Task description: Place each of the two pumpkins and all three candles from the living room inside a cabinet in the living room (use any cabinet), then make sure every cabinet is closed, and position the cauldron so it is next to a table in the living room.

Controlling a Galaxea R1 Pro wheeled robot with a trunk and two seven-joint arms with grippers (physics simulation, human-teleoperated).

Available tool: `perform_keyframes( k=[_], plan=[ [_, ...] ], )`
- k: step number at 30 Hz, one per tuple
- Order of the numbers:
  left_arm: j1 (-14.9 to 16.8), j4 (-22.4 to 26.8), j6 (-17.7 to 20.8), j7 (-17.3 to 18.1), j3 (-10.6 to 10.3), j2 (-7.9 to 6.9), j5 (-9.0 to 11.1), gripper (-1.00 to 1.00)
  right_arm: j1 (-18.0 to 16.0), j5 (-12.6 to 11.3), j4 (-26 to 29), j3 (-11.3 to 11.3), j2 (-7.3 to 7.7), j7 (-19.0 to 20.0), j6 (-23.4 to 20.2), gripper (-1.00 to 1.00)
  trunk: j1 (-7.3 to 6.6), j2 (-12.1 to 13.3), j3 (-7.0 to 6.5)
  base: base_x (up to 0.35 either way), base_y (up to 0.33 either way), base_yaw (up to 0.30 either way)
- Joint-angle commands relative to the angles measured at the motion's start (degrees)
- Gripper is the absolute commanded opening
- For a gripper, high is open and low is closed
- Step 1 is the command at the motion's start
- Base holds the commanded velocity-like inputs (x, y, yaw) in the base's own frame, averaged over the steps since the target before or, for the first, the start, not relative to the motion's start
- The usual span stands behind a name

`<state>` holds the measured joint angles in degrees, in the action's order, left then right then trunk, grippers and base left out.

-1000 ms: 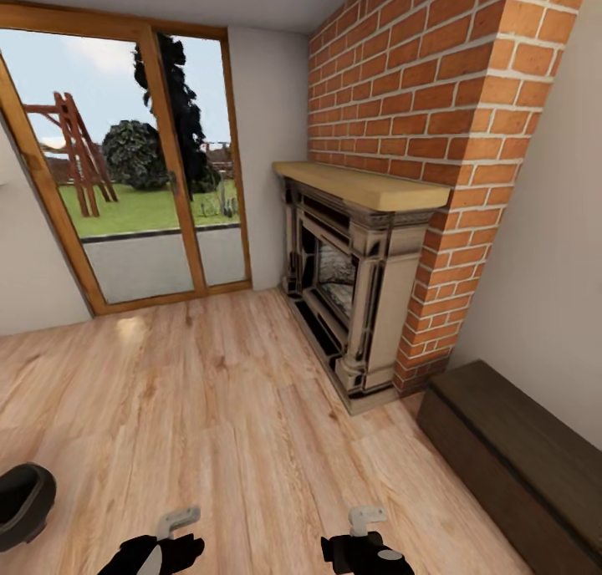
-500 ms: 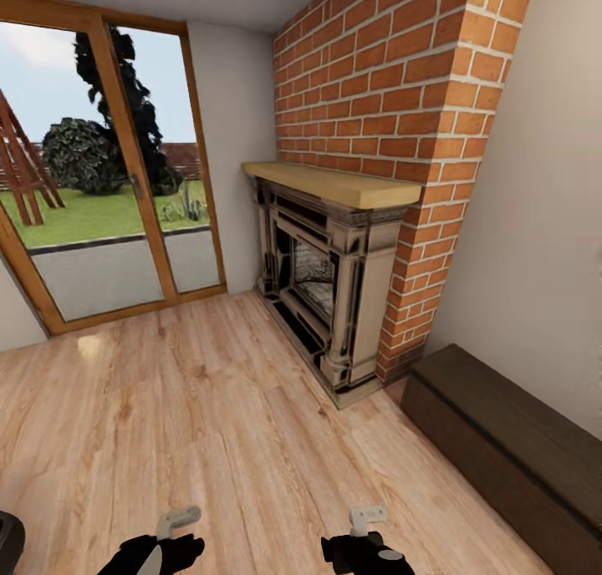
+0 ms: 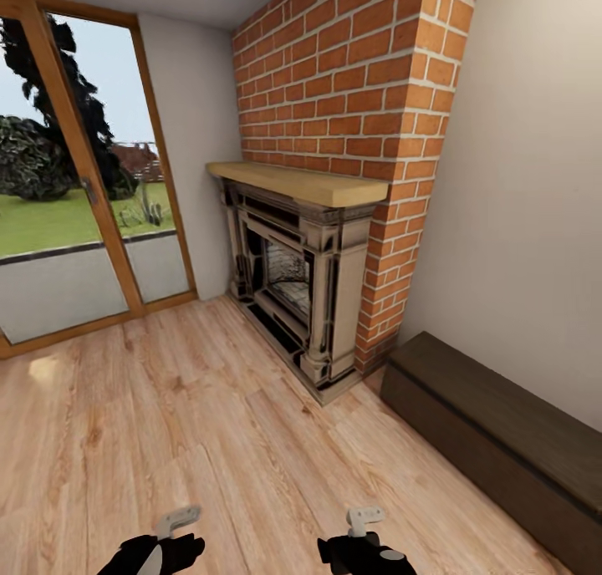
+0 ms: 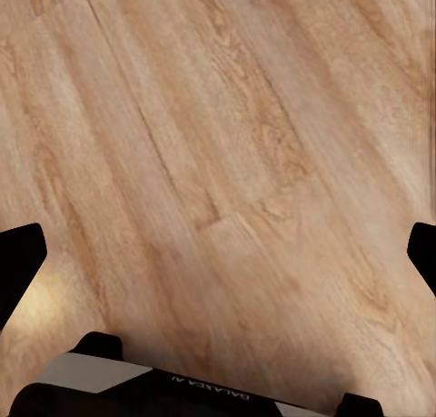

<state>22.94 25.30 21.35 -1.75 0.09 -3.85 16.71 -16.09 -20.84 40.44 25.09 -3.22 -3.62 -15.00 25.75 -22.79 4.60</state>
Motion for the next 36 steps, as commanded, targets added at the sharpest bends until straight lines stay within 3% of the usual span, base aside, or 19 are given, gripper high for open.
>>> perform_keyframes(
  k=[1,36],
  plan=[
    [0.0,0.1,0.4,-0.2,0.0,-0.02,0.5,1.00,-0.1,-0.5,0.1,0.2,0.02,-0.4,-0.2,1.00,0.04,-0.1,0.13,0.000,0.024,-0.274],
    [0.0,0.1,0.1,-0.2,-0.1,0.07,0.4,1.00,-0.1,-0.6,0.1,0.1,0.14,-0.2,-0.2,1.00,0.04,-0.1,0.13,0.000,0.002,-0.274]
  ],
)
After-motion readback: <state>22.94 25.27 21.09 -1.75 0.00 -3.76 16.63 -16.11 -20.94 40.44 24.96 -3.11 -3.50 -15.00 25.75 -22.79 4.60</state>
